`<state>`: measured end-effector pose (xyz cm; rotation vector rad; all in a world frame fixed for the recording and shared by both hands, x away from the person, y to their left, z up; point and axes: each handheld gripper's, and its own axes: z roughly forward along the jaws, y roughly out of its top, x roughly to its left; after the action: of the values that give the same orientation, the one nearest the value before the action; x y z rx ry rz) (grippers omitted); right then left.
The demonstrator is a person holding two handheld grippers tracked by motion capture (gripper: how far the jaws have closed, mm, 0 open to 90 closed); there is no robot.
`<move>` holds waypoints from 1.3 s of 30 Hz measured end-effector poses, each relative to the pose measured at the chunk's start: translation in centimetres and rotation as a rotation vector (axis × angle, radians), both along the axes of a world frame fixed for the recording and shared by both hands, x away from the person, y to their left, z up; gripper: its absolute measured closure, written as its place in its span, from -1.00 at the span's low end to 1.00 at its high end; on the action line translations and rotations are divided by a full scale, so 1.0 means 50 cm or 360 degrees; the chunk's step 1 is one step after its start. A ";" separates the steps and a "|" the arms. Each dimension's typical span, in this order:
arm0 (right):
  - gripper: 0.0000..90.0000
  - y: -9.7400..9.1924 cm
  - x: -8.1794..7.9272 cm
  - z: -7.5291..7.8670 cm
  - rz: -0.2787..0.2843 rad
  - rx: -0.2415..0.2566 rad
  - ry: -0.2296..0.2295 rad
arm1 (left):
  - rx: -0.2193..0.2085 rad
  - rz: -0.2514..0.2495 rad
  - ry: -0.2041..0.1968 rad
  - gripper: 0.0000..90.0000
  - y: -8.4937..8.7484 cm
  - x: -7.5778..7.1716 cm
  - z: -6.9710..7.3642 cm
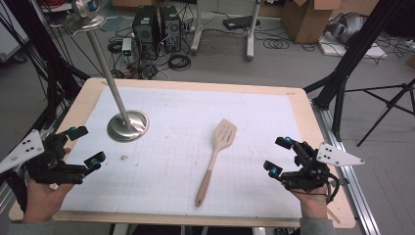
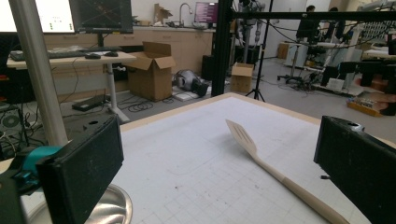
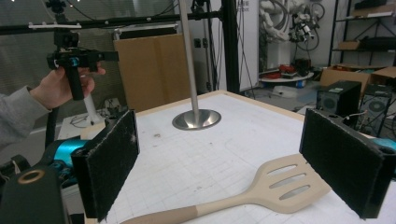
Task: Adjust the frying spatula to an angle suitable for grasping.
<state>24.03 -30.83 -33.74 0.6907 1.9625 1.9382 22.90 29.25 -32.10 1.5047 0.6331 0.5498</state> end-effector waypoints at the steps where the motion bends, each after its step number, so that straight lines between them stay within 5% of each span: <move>1: -0.76 0.000 0.000 0.000 0.0000 0.0000 0.0000 | -0.0006 -0.0003 -0.0001 -0.96 -0.001 0.001 0.001; 10: -0.75 -0.020 -0.012 0.000 -0.0122 0.0083 0.0034 | -0.0020 -0.0029 0.0016 -0.96 -0.004 0.014 -0.003; 18: -0.62 -0.012 -0.010 0.002 -0.0114 0.0028 0.0039 | -0.0033 -0.0029 0.0035 -0.96 -0.003 0.021 -0.010; 26: -0.08 0.004 -0.002 0.007 -0.0046 -0.0017 0.0022 | -0.0030 -0.0033 0.0052 -0.96 -0.004 0.020 -0.013; 39: 0.40 0.046 0.020 0.002 0.0030 -0.0109 0.0029 | -0.0031 -0.0016 0.0068 -0.96 0.004 0.015 -0.018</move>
<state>25.01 -28.53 -33.62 0.6764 2.0431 1.8717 23.63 29.47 -33.01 1.5038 0.6619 0.5031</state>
